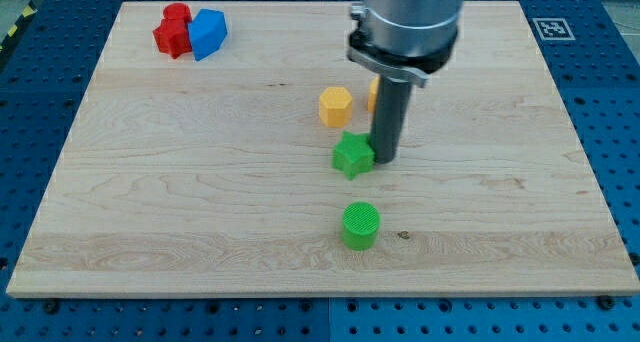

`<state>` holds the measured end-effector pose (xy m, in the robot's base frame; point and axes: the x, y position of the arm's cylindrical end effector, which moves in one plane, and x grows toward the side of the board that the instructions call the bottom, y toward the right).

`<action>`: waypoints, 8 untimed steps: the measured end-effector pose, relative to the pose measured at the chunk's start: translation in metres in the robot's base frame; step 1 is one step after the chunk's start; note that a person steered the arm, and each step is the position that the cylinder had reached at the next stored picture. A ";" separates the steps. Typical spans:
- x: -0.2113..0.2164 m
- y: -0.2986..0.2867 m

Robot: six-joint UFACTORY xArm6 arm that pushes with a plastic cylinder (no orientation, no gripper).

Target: Push the green star to the top of the green circle

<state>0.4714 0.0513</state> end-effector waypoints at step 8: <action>-0.028 -0.035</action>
